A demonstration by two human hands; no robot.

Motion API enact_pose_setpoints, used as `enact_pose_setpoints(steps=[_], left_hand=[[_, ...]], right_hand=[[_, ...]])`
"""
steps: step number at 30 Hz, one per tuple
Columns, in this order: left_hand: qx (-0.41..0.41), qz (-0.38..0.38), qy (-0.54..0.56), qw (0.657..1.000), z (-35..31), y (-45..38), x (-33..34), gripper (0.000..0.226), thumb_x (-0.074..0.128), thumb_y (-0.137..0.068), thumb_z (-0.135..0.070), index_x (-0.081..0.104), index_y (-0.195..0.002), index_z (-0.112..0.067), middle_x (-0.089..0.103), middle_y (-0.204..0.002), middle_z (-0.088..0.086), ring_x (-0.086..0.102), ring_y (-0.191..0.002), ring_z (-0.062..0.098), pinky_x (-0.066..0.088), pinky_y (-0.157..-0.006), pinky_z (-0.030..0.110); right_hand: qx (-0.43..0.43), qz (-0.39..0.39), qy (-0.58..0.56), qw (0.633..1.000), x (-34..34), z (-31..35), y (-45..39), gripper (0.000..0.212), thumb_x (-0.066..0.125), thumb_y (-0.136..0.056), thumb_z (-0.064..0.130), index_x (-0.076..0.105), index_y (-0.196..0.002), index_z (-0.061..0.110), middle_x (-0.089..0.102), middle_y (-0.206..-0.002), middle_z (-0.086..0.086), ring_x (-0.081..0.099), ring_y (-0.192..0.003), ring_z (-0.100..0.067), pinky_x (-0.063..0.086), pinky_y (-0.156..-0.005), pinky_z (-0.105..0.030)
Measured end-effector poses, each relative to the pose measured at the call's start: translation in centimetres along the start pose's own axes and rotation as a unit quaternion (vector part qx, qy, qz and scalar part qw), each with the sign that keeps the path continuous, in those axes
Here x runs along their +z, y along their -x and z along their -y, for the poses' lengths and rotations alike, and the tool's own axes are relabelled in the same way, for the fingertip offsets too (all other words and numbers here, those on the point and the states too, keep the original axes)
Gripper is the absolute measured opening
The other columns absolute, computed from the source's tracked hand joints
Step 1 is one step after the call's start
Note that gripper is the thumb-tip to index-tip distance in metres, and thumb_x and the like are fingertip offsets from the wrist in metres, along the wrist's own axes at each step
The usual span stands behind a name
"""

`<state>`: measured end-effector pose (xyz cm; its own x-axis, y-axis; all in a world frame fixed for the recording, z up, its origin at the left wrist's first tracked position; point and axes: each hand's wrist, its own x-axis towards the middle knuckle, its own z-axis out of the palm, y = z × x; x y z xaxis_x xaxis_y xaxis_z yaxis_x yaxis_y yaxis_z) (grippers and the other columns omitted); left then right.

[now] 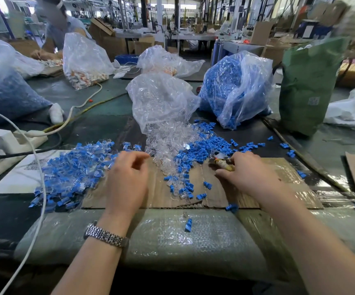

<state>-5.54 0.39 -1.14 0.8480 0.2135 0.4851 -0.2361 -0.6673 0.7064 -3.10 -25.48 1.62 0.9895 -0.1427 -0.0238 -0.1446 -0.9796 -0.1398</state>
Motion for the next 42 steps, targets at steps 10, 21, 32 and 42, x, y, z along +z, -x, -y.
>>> enact_pose_setpoints(steps=[10,21,32,42], left_hand=[[0.079,0.217,-0.049,0.972,0.1,0.8,0.7,0.008,0.069,-0.093,-0.026,0.064,-0.093,-0.032,0.06,-0.093,-0.017,0.057,-0.087,-0.004,0.045,-0.072,0.008],[0.048,0.197,-0.1,0.974,0.1,0.4,1.7,0.012,0.067,-0.089,-0.053,0.065,-0.089,-0.042,0.057,-0.088,-0.02,0.051,-0.08,-0.006,0.036,-0.063,0.013],[-0.086,0.223,0.184,0.954,-0.2,0.3,0.3,0.008,0.075,-0.086,-0.024,0.076,-0.09,-0.031,0.078,-0.084,-0.008,0.074,-0.077,0.006,0.06,-0.068,0.019],[-0.141,0.273,0.308,0.901,-0.7,0.3,-0.2,0.027,0.07,-0.076,-0.023,0.077,-0.101,-0.016,0.078,-0.091,0.009,0.075,-0.083,0.017,0.059,-0.07,0.02]], right_hand=[[-0.091,-0.025,-0.069,0.993,0.0,2.2,2.6,0.029,0.065,-0.091,0.052,0.066,-0.102,0.025,0.067,-0.101,0.005,0.06,-0.095,-0.015,0.054,-0.089,-0.04],[-0.11,-0.091,-0.164,0.976,1.5,3.6,3.2,0.004,0.063,-0.097,0.026,0.061,-0.094,0.026,0.069,-0.092,0.005,0.063,-0.082,-0.014,0.058,-0.076,-0.038],[-0.187,-0.182,-0.374,0.89,3.6,4.7,3.8,0.015,0.075,-0.089,0.015,0.073,-0.104,0.016,0.072,-0.092,0.007,0.066,-0.086,-0.006,0.053,-0.083,-0.022],[-0.277,-0.215,-0.374,0.859,3.8,5.4,4.6,0.012,0.071,-0.092,0.008,0.074,-0.103,0.012,0.069,-0.095,0.005,0.064,-0.089,-0.008,0.054,-0.083,-0.03]])
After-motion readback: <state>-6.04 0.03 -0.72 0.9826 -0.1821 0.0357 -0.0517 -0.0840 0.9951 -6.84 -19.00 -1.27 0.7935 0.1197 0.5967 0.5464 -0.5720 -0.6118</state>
